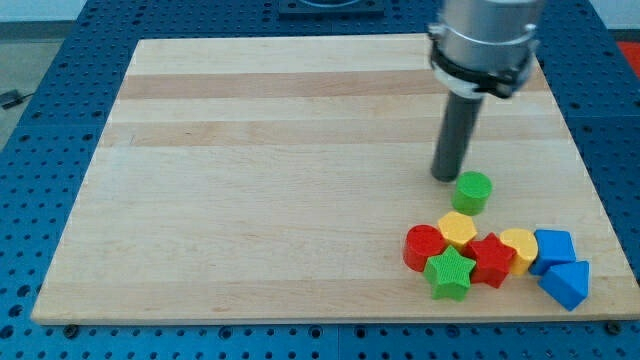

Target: Move the red circle to the top of the yellow hexagon

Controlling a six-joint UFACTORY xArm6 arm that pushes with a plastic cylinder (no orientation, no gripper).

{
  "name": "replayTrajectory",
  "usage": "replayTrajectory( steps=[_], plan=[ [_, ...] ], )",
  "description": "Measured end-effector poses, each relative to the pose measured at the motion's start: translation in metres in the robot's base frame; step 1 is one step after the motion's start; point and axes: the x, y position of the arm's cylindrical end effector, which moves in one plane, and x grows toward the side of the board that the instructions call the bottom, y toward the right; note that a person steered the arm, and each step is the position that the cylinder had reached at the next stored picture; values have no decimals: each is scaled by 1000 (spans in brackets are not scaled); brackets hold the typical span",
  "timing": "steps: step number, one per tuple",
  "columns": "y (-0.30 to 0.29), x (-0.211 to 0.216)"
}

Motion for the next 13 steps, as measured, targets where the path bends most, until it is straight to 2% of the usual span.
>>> replayTrajectory(
  steps=[1, 3, 4, 7, 8, 9, 10, 13],
  plan=[
    [33, 30],
    [46, 35],
    [22, 33],
    [-140, 35],
    [-152, 84],
    [-148, 142],
    [-142, 152],
    [-106, 145]
  ],
)
